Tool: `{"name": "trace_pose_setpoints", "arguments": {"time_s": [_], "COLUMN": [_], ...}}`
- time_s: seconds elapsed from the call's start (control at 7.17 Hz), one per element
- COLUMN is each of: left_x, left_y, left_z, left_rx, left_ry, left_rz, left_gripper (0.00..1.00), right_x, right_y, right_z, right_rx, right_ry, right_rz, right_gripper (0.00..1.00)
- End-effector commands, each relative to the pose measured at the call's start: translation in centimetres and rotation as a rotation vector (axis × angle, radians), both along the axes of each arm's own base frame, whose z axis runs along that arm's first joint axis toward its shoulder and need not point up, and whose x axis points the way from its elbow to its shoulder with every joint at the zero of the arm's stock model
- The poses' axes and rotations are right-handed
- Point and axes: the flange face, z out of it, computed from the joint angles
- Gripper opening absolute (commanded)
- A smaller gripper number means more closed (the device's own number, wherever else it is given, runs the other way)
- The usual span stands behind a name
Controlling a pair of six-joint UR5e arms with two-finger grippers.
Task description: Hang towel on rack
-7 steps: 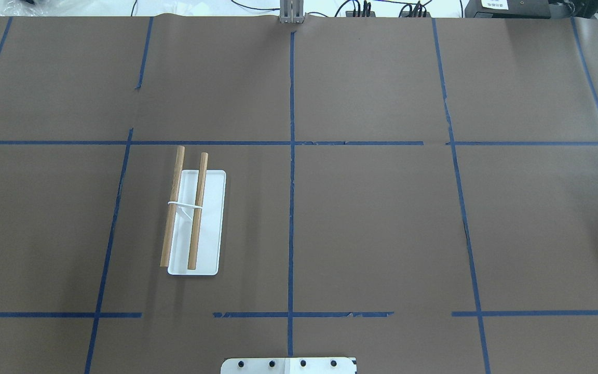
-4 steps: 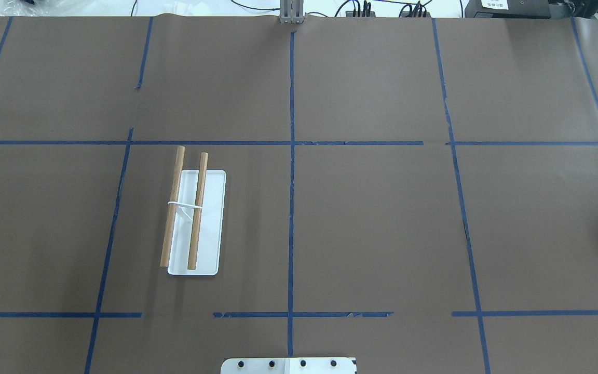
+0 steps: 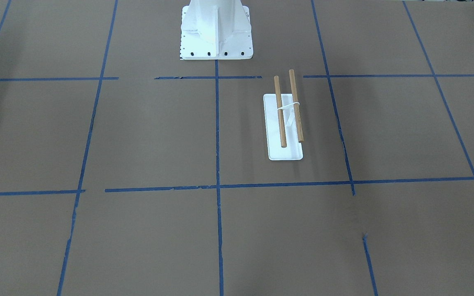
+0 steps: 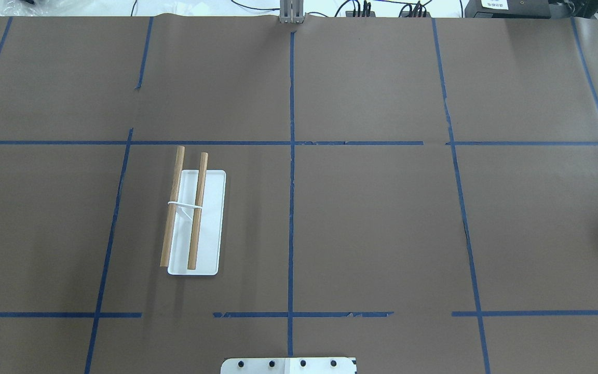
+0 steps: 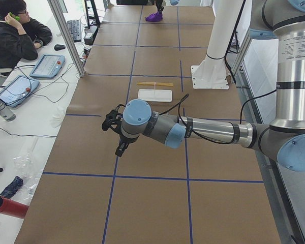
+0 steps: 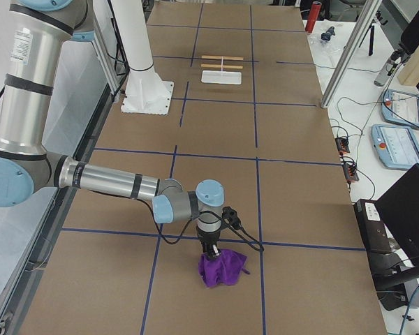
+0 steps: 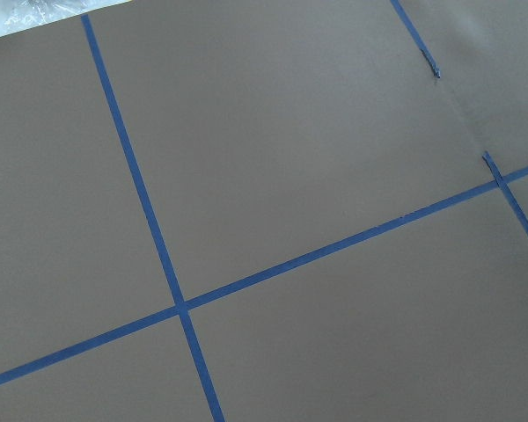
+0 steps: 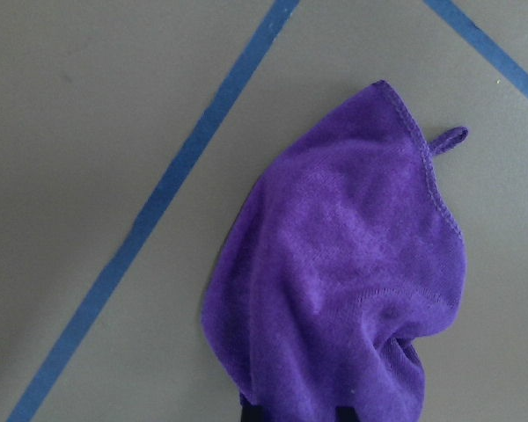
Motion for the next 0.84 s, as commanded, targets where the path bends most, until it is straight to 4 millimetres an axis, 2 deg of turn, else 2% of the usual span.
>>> {"name": "trace_pose_setpoints", "arguments": {"time_s": [0.0, 0.42, 0.56, 0.7], "left_x": [-0.04, -0.05, 0.03, -0.04], "left_y": [0.01, 0.01, 0.0, 0.02], "left_z": [-0.03, -0.03, -0.03, -0.11], "left_rx": [0.0, 0.0, 0.0, 0.002], "left_ry": [0.0, 0.0, 0.0, 0.0], "left_rz": [-0.001, -0.001, 0.001, -0.001], "left_gripper": [1.0, 1.0, 1.0, 1.0], "right_x": [-0.14, -0.5, -0.63, -0.86], "right_y": [0.15, 0.22, 0.35, 0.39], "right_z": [0.45, 0.6, 0.98, 1.05], "right_rx": [-0.003, -0.006, -0.013, -0.014], "right_ry": [0.011, 0.011, 0.014, 0.014], "right_rz": [-0.015, -0.024, -0.029, -0.035], "right_gripper": [0.37, 0.43, 0.36, 0.06]}}
